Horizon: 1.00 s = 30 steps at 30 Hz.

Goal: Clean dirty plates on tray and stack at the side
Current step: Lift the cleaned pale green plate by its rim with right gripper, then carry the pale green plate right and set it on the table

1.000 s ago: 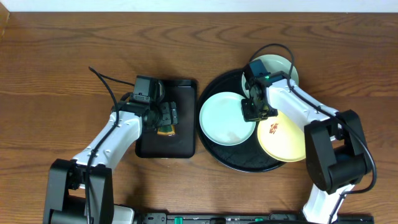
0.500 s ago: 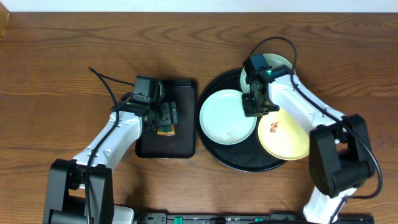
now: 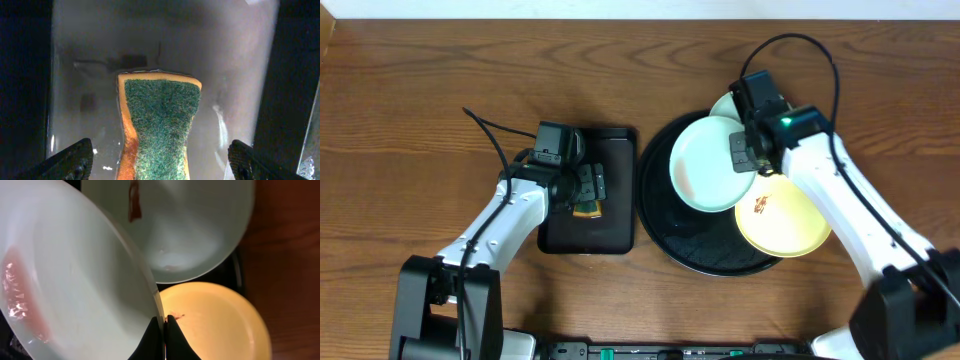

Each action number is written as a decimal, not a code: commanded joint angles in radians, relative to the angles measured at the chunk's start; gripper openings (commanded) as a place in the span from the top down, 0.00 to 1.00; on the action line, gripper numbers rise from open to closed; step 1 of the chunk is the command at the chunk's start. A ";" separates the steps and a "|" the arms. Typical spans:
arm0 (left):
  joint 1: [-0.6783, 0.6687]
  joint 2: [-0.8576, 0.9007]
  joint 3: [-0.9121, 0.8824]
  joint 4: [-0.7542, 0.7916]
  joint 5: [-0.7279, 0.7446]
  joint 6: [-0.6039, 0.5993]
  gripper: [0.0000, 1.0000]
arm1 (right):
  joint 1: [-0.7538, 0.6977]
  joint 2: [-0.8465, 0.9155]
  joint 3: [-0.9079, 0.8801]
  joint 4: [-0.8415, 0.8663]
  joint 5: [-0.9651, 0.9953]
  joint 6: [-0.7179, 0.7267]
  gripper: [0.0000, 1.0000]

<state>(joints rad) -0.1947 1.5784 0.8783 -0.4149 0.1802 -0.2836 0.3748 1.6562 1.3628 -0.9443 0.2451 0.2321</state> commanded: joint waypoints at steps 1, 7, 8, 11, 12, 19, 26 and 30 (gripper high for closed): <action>-0.003 0.004 -0.007 -0.002 -0.010 0.010 0.13 | 0.011 -0.071 0.024 0.000 0.070 -0.024 0.99; -0.003 0.004 -0.007 -0.002 -0.009 0.010 0.13 | 0.070 -0.151 0.024 -0.025 0.238 -0.024 0.99; -0.003 0.004 -0.007 -0.002 -0.009 0.010 0.13 | 0.087 -0.158 0.024 -0.028 0.271 -0.024 0.99; -0.003 0.004 -0.007 -0.002 -0.009 0.010 0.13 | 0.159 -0.162 0.024 -0.038 0.397 -0.019 0.99; -0.003 0.004 -0.007 -0.002 -0.009 0.010 0.13 | 0.187 -0.161 0.023 -0.043 0.445 -0.009 0.99; -0.003 0.004 -0.007 -0.002 -0.010 0.010 0.13 | 0.393 -0.137 0.023 -0.108 0.789 0.132 0.99; -0.003 0.004 -0.007 -0.002 -0.010 0.010 0.13 | 0.541 -0.124 -0.015 -0.144 1.070 0.275 0.99; -0.003 0.004 -0.007 -0.002 -0.010 0.010 0.13 | 0.578 -0.124 -0.060 -0.140 1.133 0.323 0.99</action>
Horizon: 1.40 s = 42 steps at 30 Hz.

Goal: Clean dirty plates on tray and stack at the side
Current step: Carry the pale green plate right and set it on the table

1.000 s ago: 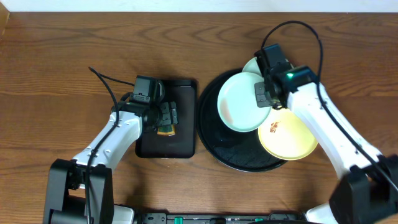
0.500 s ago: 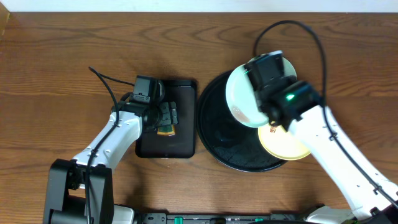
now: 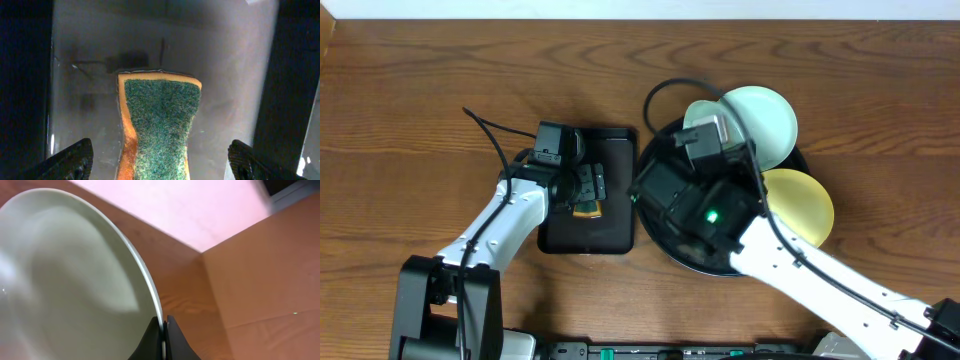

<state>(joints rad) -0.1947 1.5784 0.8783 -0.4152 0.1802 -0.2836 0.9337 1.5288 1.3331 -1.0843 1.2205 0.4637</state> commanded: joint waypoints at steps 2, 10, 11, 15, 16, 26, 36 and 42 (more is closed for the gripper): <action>-0.003 0.004 -0.007 -0.001 -0.009 0.010 0.13 | 0.024 0.003 -0.049 0.002 0.167 0.113 0.99; -0.003 0.004 -0.007 -0.001 -0.009 0.010 0.13 | -0.002 0.003 -0.102 0.142 -0.009 0.112 0.99; -0.003 0.004 -0.007 -0.001 -0.009 0.010 0.13 | -0.015 0.003 -0.105 0.156 -0.073 0.112 0.99; -0.003 0.004 -0.007 -0.001 -0.009 0.010 0.13 | -0.113 0.003 -0.105 0.223 -0.430 0.075 0.99; -0.003 0.004 -0.007 -0.001 -0.009 0.010 0.13 | -0.149 0.003 -0.105 0.241 -0.522 0.046 0.99; -0.003 0.004 -0.007 -0.001 -0.010 0.010 0.13 | -0.742 0.003 -0.105 0.341 -1.349 -0.184 0.99; -0.003 0.004 -0.007 -0.001 -0.010 0.010 0.13 | -1.384 0.006 -0.105 0.415 -1.469 -0.184 0.99; -0.003 0.004 -0.007 -0.001 -0.009 0.010 0.13 | -1.575 0.058 -0.105 0.430 -1.397 -0.165 0.99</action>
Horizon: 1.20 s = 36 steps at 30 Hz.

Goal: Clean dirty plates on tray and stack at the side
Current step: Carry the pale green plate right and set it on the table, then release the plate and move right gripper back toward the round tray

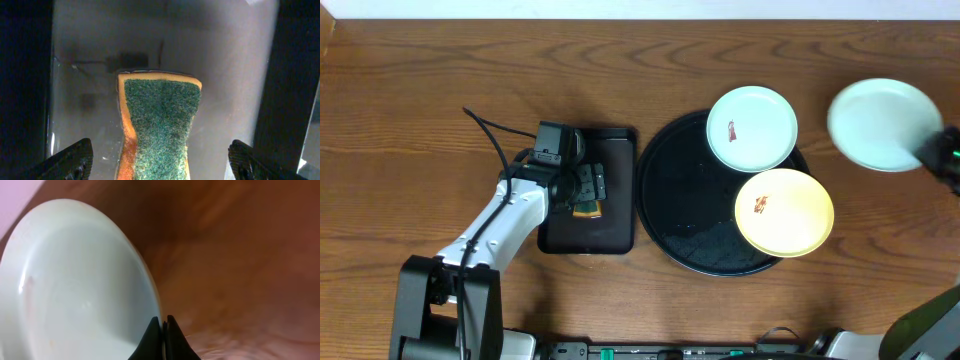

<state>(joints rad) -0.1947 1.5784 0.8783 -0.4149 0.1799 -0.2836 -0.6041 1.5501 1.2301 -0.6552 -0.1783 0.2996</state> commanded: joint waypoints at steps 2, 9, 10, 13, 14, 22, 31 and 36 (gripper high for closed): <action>-0.003 0.004 -0.007 -0.002 -0.009 0.010 0.13 | -0.056 0.071 -0.002 0.002 0.003 -0.002 0.99; -0.003 0.004 -0.007 -0.002 -0.009 0.010 0.13 | -0.062 0.236 -0.002 0.057 0.027 -0.004 0.99; -0.003 0.004 -0.007 -0.002 -0.009 0.010 0.13 | -0.062 0.257 -0.002 0.063 0.023 -0.013 0.99; -0.003 0.004 -0.007 -0.002 -0.009 0.010 0.13 | -0.062 0.303 -0.002 0.068 0.023 -0.021 0.98; -0.003 0.004 -0.007 -0.002 -0.009 0.010 0.13 | -0.062 0.308 -0.002 0.068 0.023 -0.026 0.94; -0.003 0.004 -0.007 -0.002 -0.009 0.010 0.13 | -0.045 0.293 0.130 -0.134 -0.137 -0.167 0.58; -0.003 0.004 -0.007 -0.002 -0.009 0.010 0.13 | 0.244 0.275 0.412 -0.430 -0.136 -0.422 0.56; -0.003 0.004 -0.007 -0.002 -0.009 0.010 0.13 | 0.444 0.303 0.400 -0.327 0.092 -0.447 0.49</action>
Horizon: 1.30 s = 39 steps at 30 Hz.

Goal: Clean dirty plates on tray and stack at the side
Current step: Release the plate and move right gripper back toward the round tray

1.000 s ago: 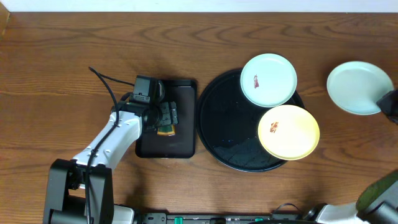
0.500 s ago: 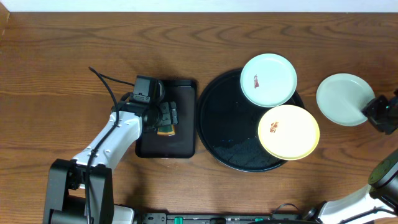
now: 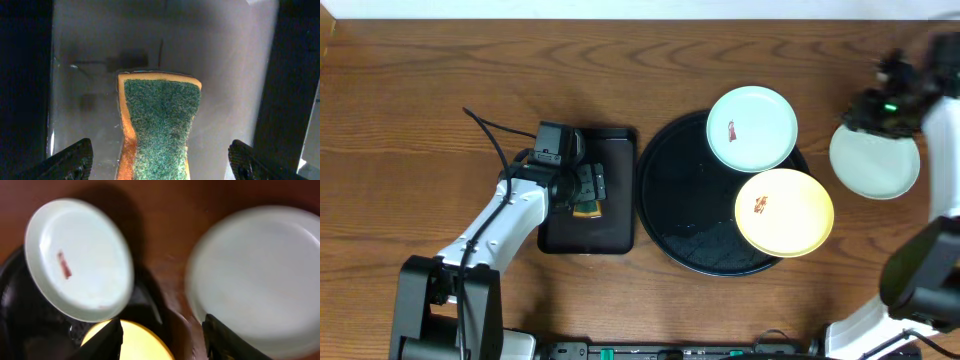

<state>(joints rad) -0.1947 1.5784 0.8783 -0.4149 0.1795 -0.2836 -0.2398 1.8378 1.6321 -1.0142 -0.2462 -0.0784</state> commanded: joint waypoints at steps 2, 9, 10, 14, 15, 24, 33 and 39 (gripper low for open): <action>-0.003 0.004 -0.007 -0.002 -0.009 0.010 0.13 | 0.117 0.029 -0.007 0.074 0.203 -0.069 0.50; -0.003 0.004 -0.007 -0.002 -0.009 0.010 0.13 | 0.212 0.133 -0.013 0.262 0.257 -0.069 0.52; -0.003 0.004 -0.007 -0.002 -0.008 0.010 0.13 | 0.217 0.148 -0.013 0.275 0.257 -0.069 0.52; -0.003 0.004 -0.007 -0.002 -0.008 0.010 0.13 | 0.222 0.211 -0.013 0.312 0.256 -0.069 0.53; -0.003 0.004 -0.007 -0.002 -0.008 0.010 0.13 | 0.221 0.225 -0.013 0.316 0.257 -0.069 0.53; -0.003 0.004 -0.007 -0.002 -0.009 0.010 0.13 | 0.221 0.289 -0.013 0.325 0.184 -0.076 0.65; -0.003 0.004 -0.007 -0.002 -0.008 0.010 0.12 | 0.221 0.289 -0.013 0.278 0.159 -0.076 0.84; -0.003 0.004 -0.007 -0.002 -0.008 0.010 0.13 | 0.221 0.289 -0.013 0.243 0.160 -0.076 0.87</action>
<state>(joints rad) -0.1947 1.5784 0.8783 -0.4145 0.1799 -0.2836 -0.0246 2.1204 1.6253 -0.7624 -0.0750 -0.1478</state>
